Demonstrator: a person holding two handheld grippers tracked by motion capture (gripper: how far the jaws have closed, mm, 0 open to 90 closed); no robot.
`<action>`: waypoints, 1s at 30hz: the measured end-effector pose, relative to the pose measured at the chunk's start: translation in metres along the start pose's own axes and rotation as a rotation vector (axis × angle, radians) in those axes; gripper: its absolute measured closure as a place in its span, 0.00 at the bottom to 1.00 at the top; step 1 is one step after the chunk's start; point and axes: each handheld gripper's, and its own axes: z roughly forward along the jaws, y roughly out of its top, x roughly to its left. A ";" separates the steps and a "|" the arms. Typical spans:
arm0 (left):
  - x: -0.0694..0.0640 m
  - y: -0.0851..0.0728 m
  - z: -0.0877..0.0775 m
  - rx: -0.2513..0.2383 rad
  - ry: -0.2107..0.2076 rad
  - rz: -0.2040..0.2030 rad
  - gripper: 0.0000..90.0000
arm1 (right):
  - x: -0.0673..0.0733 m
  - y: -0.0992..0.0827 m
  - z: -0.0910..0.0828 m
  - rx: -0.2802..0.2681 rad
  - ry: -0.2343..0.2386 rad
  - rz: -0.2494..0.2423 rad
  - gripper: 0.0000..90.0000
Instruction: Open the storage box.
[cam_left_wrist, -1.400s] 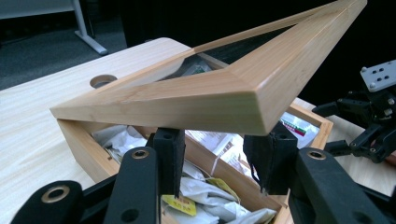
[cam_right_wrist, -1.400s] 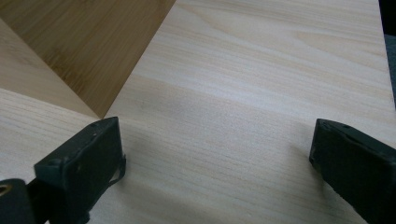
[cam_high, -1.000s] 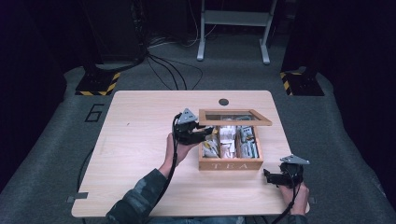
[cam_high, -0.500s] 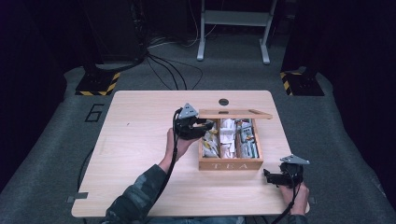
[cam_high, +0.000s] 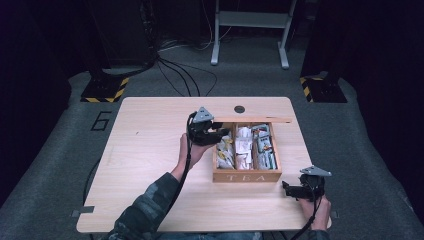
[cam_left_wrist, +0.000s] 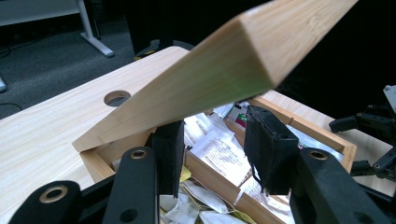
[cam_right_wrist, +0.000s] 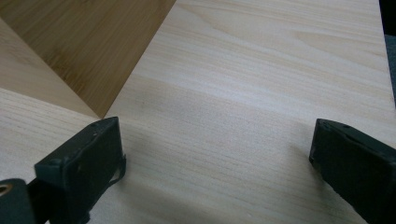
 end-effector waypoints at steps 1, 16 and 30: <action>0.000 0.000 0.000 0.000 0.000 0.000 0.64 | 0.000 0.000 0.000 0.000 0.000 0.000 0.02; 0.002 0.002 -0.007 0.002 0.106 0.004 0.60 | -0.001 0.000 0.000 0.005 0.000 -0.012 0.03; 0.002 0.005 -0.014 -0.051 0.230 0.021 0.52 | 0.000 0.000 0.000 -0.001 -0.008 -0.003 0.03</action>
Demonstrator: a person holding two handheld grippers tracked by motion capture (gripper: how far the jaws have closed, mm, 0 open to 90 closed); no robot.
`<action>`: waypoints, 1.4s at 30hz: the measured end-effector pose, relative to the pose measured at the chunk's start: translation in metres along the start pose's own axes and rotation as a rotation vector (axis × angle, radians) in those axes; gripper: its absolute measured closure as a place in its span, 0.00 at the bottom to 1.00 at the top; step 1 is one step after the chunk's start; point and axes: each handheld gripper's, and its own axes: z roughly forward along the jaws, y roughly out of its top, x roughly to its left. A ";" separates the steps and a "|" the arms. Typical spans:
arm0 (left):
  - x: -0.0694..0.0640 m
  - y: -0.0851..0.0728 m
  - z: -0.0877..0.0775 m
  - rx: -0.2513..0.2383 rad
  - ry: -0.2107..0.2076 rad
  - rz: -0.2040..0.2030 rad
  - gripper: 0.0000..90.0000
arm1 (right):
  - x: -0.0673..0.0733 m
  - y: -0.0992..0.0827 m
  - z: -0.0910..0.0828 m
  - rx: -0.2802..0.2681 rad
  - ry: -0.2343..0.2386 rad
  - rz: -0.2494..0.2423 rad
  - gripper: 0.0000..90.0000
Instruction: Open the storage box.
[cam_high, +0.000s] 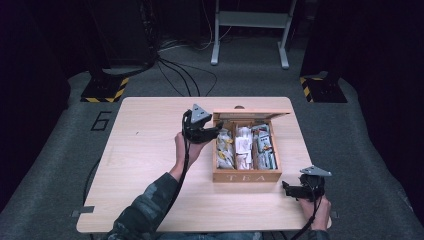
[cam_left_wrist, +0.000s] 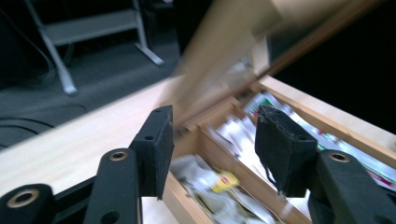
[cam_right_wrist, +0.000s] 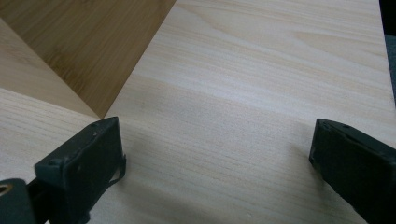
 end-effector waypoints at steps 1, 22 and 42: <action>0.000 0.002 -0.002 -0.015 0.010 0.003 0.52 | 0.000 0.000 0.000 0.000 0.000 0.000 0.03; -0.008 0.007 0.006 0.040 -0.035 0.163 0.56 | 0.000 0.000 -0.001 0.009 0.010 -0.004 0.03; 0.005 0.020 0.009 0.057 -0.095 0.166 0.60 | 0.000 0.000 0.000 0.005 0.010 0.004 0.03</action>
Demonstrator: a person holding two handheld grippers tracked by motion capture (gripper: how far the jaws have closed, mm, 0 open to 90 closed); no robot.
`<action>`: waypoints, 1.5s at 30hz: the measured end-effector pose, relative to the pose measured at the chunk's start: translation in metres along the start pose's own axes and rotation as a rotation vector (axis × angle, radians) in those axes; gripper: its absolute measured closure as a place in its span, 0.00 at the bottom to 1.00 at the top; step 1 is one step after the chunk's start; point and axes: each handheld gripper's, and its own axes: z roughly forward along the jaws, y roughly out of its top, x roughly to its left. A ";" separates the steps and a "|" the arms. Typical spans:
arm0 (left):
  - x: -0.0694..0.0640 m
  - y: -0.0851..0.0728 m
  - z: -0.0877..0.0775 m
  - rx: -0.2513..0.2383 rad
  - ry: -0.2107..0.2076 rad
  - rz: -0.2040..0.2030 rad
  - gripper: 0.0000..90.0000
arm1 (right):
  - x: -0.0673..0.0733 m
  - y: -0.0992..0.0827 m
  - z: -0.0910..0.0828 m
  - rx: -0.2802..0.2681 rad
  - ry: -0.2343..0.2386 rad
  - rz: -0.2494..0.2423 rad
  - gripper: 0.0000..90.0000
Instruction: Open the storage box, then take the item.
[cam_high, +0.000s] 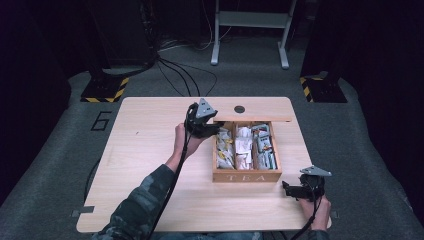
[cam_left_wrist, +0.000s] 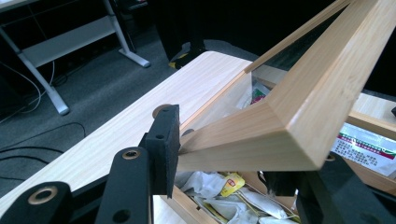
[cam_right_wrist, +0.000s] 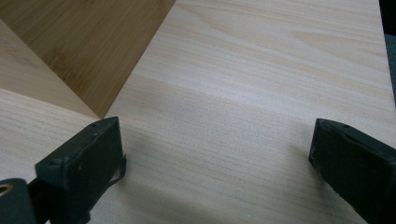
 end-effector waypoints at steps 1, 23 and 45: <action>0.001 0.001 0.000 0.001 -0.004 0.002 0.60 | 0.000 0.000 0.000 -0.001 -0.006 -0.001 0.03; 0.012 0.013 0.003 0.028 -0.027 0.025 0.62 | -0.003 0.001 -0.001 0.007 0.012 0.011 0.04; 0.013 0.014 0.003 0.032 -0.034 0.021 0.63 | 0.036 0.090 -0.060 -0.134 0.142 -0.075 0.10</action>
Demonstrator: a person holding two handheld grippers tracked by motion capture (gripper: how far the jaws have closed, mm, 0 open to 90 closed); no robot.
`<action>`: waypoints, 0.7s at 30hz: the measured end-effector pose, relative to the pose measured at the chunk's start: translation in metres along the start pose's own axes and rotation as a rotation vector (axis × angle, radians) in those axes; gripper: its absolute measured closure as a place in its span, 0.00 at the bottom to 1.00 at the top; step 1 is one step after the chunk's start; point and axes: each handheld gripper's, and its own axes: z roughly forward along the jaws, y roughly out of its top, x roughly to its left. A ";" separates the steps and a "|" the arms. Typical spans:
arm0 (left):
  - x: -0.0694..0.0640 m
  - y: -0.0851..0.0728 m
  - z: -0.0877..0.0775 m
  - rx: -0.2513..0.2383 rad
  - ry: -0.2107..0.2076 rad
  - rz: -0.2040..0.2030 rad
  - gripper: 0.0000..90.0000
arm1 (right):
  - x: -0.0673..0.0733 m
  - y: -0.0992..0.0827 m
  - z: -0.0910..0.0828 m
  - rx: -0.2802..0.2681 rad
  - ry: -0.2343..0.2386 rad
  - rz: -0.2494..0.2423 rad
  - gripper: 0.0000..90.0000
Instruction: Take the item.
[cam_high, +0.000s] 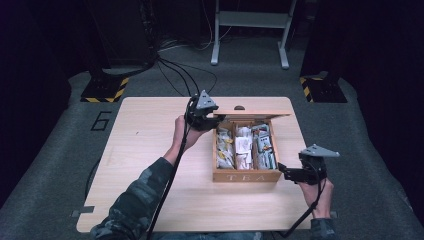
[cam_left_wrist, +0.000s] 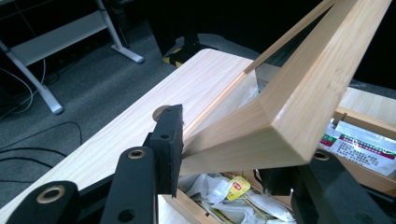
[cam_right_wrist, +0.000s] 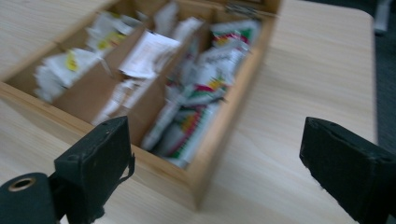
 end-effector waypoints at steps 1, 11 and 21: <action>0.000 0.000 0.000 0.000 -0.001 0.001 0.63 | 0.006 0.005 0.003 -0.002 0.015 -0.012 0.10; 0.000 0.000 0.000 0.001 -0.002 0.002 0.63 | 0.051 0.044 0.042 0.048 0.137 -0.106 0.12; 0.000 0.000 0.000 0.000 -0.003 0.001 0.63 | 0.061 0.049 0.077 0.116 0.183 -0.128 0.20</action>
